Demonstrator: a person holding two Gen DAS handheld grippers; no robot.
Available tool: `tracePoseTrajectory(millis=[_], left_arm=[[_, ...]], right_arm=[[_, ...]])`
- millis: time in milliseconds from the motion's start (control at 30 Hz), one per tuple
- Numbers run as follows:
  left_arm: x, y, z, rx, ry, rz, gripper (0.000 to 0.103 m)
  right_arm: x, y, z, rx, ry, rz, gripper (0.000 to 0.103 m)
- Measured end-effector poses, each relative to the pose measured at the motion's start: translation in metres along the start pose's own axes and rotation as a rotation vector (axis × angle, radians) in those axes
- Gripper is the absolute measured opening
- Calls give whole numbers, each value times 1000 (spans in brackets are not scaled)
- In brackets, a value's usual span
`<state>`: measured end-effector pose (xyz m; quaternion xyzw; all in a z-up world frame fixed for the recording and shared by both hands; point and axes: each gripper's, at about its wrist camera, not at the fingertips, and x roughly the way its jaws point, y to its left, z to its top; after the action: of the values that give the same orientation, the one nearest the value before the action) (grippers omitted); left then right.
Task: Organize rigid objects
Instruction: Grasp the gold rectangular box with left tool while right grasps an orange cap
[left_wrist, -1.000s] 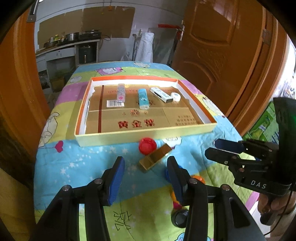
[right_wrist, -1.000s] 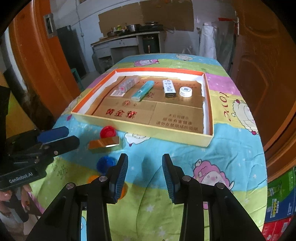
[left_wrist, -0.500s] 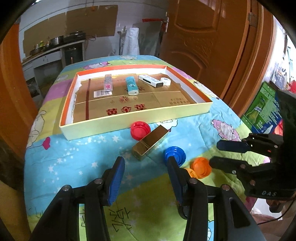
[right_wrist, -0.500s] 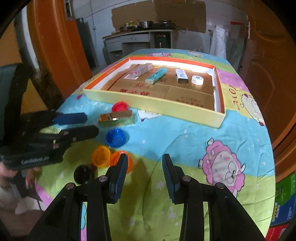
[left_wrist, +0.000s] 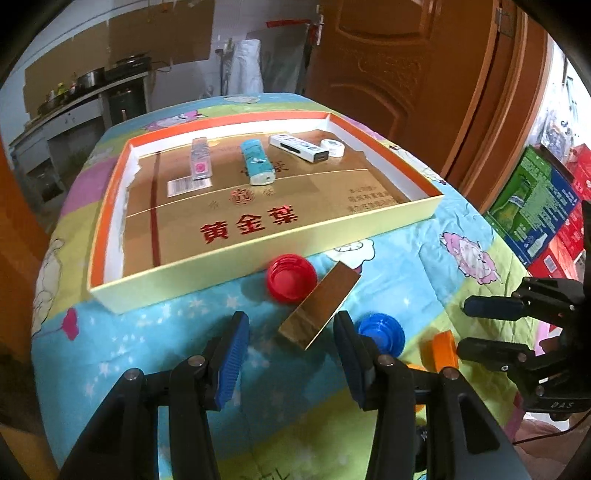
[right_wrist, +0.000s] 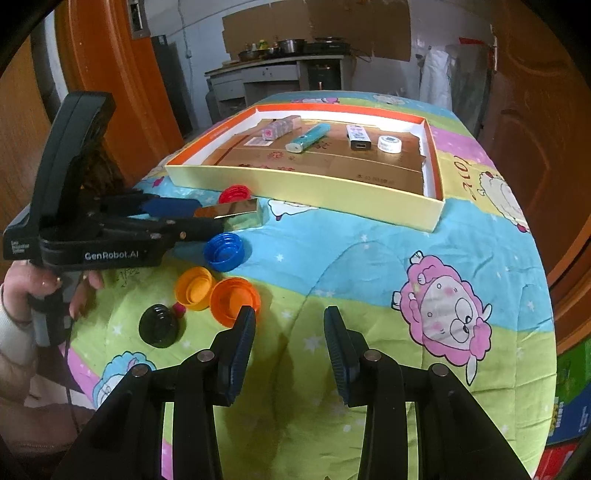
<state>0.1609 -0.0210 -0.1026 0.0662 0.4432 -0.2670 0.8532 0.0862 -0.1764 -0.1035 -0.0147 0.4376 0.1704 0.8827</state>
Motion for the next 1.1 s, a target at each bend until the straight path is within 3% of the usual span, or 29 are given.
tracePoseTrajectory(millis=[133,200,333,467,600,1000,1033,1067,1100], left_arm=[[2,-4,2,18,0,2,46],[1,-6,1,23,-4,5,34],[-2,-10,-1,35,-13,25,26],[-5,-19,-5,60,-19,54,23],[-10,-20,-9,35,-30,32,18],[-15,-15,-19,-30,-38,-10,18],[-15,-15,-19,-32,-40,-10,18],[-16,-14,-19,-34,-43,-9,18],[-17,-14,-20,-37,-48,-8,18]], right_arm=[[-4,-4,-1,2,-12,-6,40],[-6,-4,-1,-1,-17,-5,40],[-9,-2,-3,-21,-17,15,40],[-6,6,-8,-56,6,77,40],[-2,17,-10,-101,6,90,40],[18,38,5,-189,-7,70,40],[21,40,6,-194,-1,61,39],[22,41,6,-199,-1,45,31],[22,42,6,-202,-1,38,31]])
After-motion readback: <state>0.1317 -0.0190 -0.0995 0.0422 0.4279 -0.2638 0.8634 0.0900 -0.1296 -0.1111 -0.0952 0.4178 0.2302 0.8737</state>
